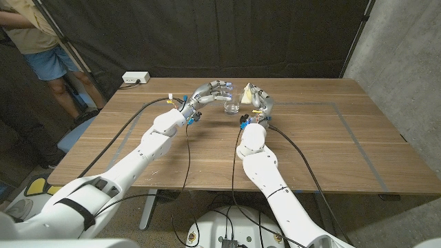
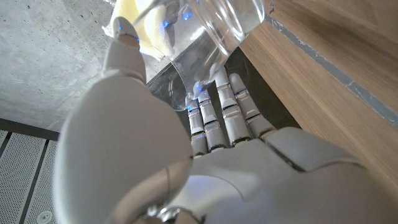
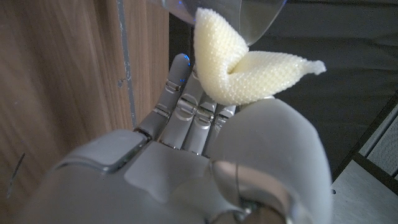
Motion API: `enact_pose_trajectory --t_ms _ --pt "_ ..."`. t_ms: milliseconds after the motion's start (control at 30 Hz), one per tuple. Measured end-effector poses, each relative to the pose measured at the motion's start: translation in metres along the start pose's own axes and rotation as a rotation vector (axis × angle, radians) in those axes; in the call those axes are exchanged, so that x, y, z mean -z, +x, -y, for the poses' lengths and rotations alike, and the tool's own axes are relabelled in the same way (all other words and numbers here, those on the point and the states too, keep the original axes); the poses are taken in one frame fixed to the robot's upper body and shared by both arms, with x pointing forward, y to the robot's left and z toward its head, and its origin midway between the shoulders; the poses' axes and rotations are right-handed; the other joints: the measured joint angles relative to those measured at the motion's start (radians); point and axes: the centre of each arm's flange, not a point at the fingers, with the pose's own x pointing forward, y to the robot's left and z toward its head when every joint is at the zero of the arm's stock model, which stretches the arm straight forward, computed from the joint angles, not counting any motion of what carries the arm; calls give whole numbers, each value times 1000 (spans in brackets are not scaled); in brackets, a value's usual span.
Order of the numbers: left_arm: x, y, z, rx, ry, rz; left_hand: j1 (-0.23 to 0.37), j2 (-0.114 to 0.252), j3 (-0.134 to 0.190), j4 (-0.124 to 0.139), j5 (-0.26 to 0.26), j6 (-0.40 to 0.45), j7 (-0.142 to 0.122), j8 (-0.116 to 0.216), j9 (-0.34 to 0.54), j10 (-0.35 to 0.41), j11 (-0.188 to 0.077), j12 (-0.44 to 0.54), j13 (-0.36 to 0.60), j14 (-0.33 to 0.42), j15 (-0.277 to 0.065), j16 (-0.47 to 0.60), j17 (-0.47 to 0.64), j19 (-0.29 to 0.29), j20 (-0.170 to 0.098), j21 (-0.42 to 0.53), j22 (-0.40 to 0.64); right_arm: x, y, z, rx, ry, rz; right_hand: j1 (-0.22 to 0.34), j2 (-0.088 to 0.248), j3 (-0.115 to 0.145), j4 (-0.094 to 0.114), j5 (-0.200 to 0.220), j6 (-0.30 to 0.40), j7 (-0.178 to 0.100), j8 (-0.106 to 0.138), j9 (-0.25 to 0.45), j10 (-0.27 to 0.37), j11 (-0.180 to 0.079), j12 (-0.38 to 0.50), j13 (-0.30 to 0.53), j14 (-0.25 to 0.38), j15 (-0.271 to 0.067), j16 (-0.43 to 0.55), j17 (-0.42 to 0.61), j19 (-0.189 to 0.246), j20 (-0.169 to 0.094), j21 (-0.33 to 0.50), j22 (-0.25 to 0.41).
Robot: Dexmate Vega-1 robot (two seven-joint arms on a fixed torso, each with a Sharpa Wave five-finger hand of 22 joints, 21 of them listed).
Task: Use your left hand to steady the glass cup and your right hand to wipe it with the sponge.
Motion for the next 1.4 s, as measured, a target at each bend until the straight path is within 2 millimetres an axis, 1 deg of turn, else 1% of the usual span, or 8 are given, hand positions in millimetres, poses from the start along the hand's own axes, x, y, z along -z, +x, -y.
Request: enact_pose_trajectory --t_ms 100,400,800,867,900,933,1233,1400 --pt "0 3 0 0 -5 5 0 0 0 0 0 0 0 0 0 0 0 0 0 0 0 0 1 -2 2 6 0 1 0 2 10 1 -5 0 0 0 0 0 0 0 0 0 0 0 0 1 0 0 0 0 -6 -6 4 0" --pt "-1 10 -2 -7 -12 20 0 0 0 0 0 -1 -1 0 -3 0 0 -3 0 2 2 -6 1 -2 2 6 -3 12 -4 6 16 -12 -41 0 0 0 0 -1 2 2 0 -1 0 0 0 1 0 0 0 5 -5 -5 15 0" --pt "-3 15 -4 -23 -17 34 0 0 1 -1 -4 -1 -1 0 -3 1 0 0 1 2 2 -11 8 -2 2 12 -5 31 -19 5 -37 -53 -103 0 0 0 0 -1 2 3 0 0 2 3 0 7 1 1 -1 10 -5 -5 23 -5" --pt "-3 15 -5 -27 -17 34 0 0 1 -1 -3 -1 -1 0 -3 3 2 0 1 2 2 -12 8 -2 2 12 -5 32 -21 5 -39 -54 -105 0 0 -4 4 -1 2 3 0 0 2 3 -1 7 2 2 -1 10 -5 -5 23 -5" --pt "-3 15 -5 -28 -17 34 0 0 1 -1 -2 -1 -1 4 -3 4 4 0 1 2 2 -13 8 -2 2 12 -5 33 -21 5 -40 -54 -106 0 0 -4 4 -1 3 2 0 0 3 3 -4 7 3 2 -1 10 -5 -5 23 -5" --pt "-5 14 -3 -26 -16 41 0 0 1 -1 0 -1 -1 17 -3 4 4 0 1 2 2 -14 8 -2 2 12 -5 36 -23 3 -60 -63 -117 0 0 -4 4 -1 3 2 0 0 3 3 -4 7 3 2 -1 10 -8 -2 23 -5" --pt "-7 11 1 -24 -11 39 0 0 1 -1 0 -1 -1 18 -7 4 3 0 1 2 1 -15 8 -2 2 19 -4 38 -29 6 -69 -72 -116 0 0 -4 4 0 6 2 -5 0 3 3 -5 11 3 2 -1 14 -15 -7 31 -8" --pt "-8 7 3 -21 -3 36 0 0 5 -5 0 -1 -1 18 -7 4 3 0 2 2 2 -18 8 -5 -2 21 -4 33 -29 12 -49 -88 -72 0 0 -4 4 0 6 2 -6 0 3 3 -5 12 2 1 -1 19 -18 -4 38 -9"
